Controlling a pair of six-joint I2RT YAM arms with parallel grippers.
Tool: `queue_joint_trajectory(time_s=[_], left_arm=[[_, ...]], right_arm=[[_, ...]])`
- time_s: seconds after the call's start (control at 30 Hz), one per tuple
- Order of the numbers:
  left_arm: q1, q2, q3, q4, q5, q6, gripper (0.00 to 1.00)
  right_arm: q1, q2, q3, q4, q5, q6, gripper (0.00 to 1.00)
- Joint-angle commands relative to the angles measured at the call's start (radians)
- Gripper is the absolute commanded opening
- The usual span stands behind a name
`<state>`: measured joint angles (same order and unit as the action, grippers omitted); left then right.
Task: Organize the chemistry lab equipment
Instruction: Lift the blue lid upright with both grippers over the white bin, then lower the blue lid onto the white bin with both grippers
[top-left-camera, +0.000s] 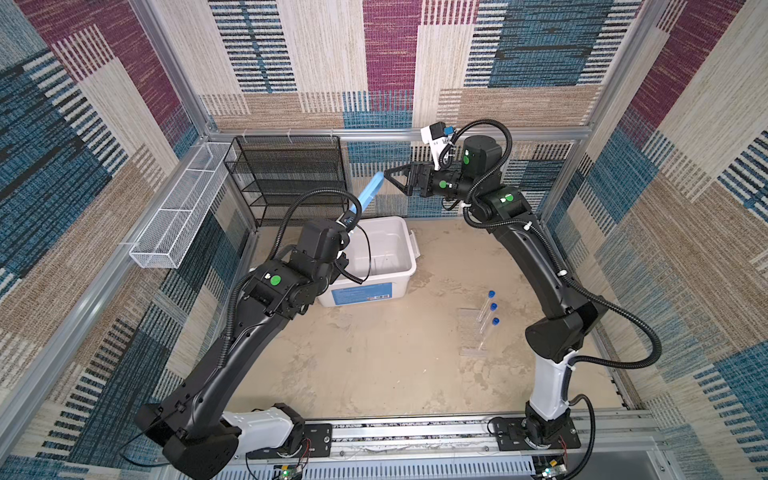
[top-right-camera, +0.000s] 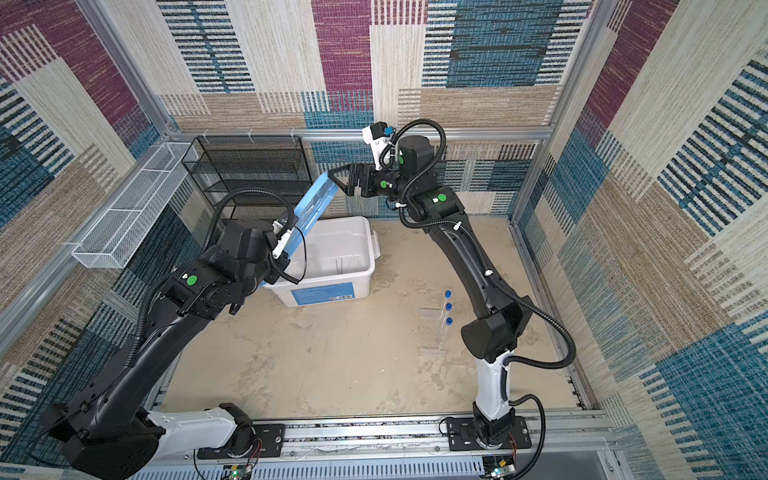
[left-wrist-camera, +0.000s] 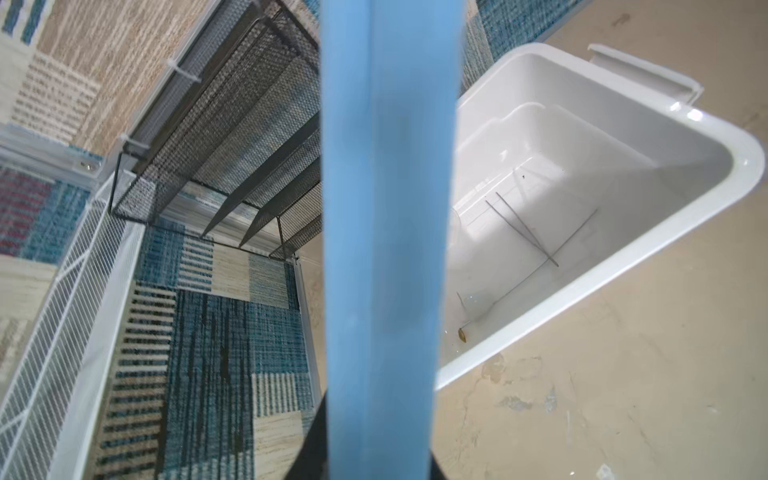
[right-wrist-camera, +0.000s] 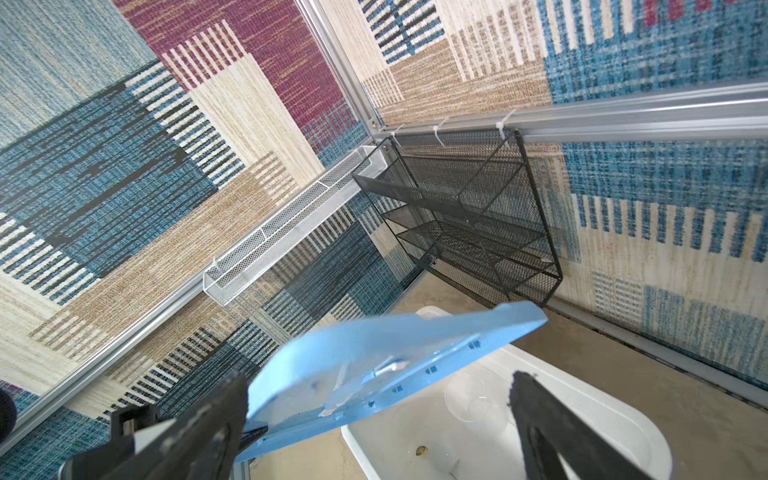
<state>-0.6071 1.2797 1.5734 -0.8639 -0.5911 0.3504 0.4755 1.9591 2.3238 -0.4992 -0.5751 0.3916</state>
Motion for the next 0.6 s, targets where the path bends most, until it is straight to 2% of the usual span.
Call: queue_joint_trajectory(time_s=[0.0, 0.2, 0.37, 0.57], left_arm=[[-0.017, 0.017, -0.004, 0.047, -0.075, 0.045, 0.07], [-0.051, 0.040, -0.022, 0.071, -0.100, 0.055, 0.08], [-0.086, 0.065, -0.045, 0.089, -0.116, 0.053, 0.11], [-0.113, 0.084, -0.072, 0.112, -0.107, 0.020, 0.15]], right_arm=[[0.002, 0.011, 0.011, -0.026, 0.015, 0.000, 0.99], [0.002, 0.011, -0.044, -0.063, 0.056, -0.014, 1.00], [0.002, -0.062, -0.225, 0.025, 0.048, 0.008, 0.99], [0.000, -0.153, -0.423, 0.078, 0.095, 0.015, 0.95]])
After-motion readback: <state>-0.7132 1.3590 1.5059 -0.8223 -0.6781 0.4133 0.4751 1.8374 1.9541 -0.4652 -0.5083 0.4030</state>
